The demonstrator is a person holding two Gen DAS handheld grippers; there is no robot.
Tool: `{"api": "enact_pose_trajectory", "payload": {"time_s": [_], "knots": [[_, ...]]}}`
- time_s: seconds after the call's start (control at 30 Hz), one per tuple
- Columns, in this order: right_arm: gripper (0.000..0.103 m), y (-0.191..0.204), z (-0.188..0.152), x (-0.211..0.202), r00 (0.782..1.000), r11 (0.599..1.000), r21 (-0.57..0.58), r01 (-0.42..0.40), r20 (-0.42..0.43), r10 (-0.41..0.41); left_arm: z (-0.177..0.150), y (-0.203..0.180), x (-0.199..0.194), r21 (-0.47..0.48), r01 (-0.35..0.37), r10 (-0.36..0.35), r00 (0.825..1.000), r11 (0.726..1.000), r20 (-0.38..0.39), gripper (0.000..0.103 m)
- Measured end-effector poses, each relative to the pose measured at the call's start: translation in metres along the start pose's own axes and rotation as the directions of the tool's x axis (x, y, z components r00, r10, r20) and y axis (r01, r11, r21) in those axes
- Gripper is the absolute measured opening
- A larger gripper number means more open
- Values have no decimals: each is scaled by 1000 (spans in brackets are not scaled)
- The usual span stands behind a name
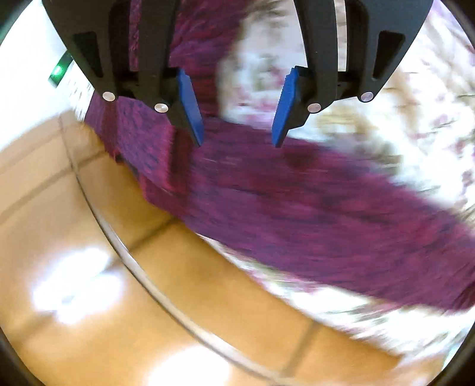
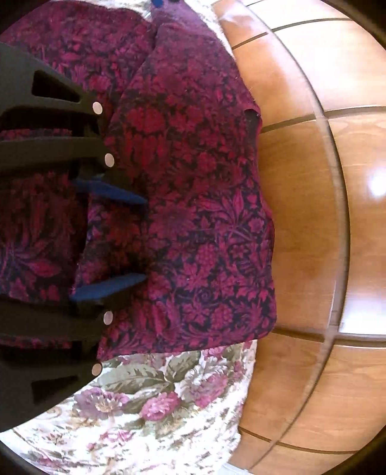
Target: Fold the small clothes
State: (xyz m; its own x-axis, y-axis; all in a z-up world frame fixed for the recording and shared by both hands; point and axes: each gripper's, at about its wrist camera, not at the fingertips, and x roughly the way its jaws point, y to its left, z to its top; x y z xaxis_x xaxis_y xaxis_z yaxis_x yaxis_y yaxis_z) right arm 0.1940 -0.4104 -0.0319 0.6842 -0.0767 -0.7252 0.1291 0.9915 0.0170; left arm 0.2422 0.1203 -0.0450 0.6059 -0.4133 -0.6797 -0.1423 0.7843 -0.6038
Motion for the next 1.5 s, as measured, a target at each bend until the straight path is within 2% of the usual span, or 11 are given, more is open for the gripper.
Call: {"api": "enact_pose_trajectory", "payload": {"time_s": [0.13,0.27,0.57,0.63,0.73,0.8,0.87,1.0,1.1,1.27,1.5], "knots": [[51,7,-2,-2,1000,1000,-4,7,5,-7,18,69,-36,-172,-78,87,995,982,49,56],[53,12,-5,-4,999,999,-18,33,9,-33,33,129,-74,-323,-123,174,976,938,133,57],[61,16,-7,-9,998,997,-18,69,11,-69,66,189,-89,-519,-71,197,961,852,193,62],[62,17,-7,-9,997,997,-19,75,12,-74,75,195,-89,-535,-76,207,960,842,188,57],[62,17,-7,-8,997,997,-20,81,11,-81,91,198,-81,-526,-116,231,960,843,160,32],[63,18,-7,-8,997,996,-21,82,12,-81,100,194,-79,-493,-166,269,952,854,146,17],[63,18,-7,-8,997,996,-22,81,13,-81,106,178,-79,-443,-187,282,946,877,160,12],[63,18,-7,-8,997,996,-23,82,14,-81,106,106,-93,-216,-81,137,957,973,256,11],[63,18,-7,-8,997,997,-23,80,14,-80,86,35,-92,-2,-1,2,966,1000,258,11],[63,16,-7,-8,997,997,-16,73,16,-73,22,-75,-48,277,68,-110,984,958,138,11],[63,12,-7,-8,998,998,1,58,16,-58,-69,-157,48,504,68,-35,997,861,-75,15]]}}
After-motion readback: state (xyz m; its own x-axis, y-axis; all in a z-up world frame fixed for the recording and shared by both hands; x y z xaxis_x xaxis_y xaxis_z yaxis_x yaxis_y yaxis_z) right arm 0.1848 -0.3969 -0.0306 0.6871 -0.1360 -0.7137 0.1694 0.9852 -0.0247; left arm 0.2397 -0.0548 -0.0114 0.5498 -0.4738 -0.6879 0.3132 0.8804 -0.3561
